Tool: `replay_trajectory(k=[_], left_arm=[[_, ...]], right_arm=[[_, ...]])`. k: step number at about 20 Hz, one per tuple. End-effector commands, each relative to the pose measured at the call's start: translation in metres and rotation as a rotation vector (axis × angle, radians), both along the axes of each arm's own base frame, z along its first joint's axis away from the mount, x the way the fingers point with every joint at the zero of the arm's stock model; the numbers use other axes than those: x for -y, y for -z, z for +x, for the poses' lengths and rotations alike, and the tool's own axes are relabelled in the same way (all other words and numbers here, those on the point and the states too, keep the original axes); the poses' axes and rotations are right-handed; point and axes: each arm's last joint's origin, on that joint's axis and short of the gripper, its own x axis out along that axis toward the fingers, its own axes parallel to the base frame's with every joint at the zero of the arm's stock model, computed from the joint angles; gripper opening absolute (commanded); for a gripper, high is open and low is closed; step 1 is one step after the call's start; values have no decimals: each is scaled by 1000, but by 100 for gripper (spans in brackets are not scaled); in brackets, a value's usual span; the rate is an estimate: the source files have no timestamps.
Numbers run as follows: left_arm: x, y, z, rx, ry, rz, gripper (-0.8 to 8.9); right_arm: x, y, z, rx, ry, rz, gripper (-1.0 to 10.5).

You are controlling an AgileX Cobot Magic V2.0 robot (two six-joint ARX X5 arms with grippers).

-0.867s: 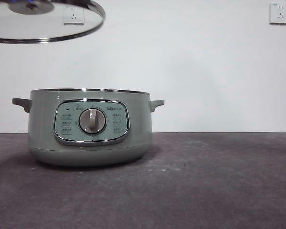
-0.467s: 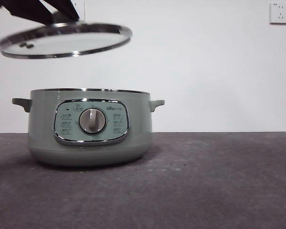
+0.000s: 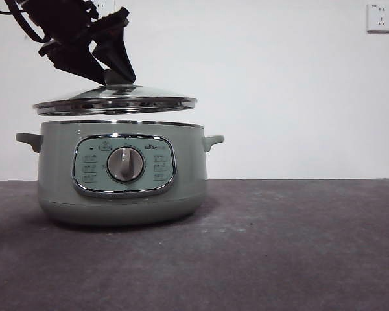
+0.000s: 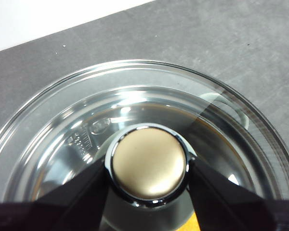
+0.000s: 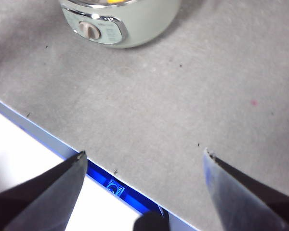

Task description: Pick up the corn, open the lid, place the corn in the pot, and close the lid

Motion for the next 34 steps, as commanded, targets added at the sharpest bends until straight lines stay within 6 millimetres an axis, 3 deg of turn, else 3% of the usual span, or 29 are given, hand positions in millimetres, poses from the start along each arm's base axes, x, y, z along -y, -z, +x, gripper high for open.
replay_trajectory(k=[1,8,19,20,21,23,24,29,34], left_arm=[[6,-8,5,68,28,-12,-8],[15,6,14,46,20,11,-8],[16,22,17,-38,6,60,2],[16,22,17,-37,6,59,21],[16,22,17,-38,3,55,100],[15,22,17,-42,1,54,368],[15,22,17,-43,1,55,446],[15,13,17,-39,1,53,445],[14,-21,12,-109,13,72,445]], right_arm=[[7,6,-8,-28,39,0,405],[22,7,-22,-4,68,50,406],[25,6,-25,18,81,47,406],[25,6,-25,18,81,46,406],[25,6,-25,19,80,46,406],[25,6,-25,20,78,45,406],[25,6,-25,20,78,44,406],[25,6,-25,21,76,43,406],[25,6,-24,41,81,21,406]])
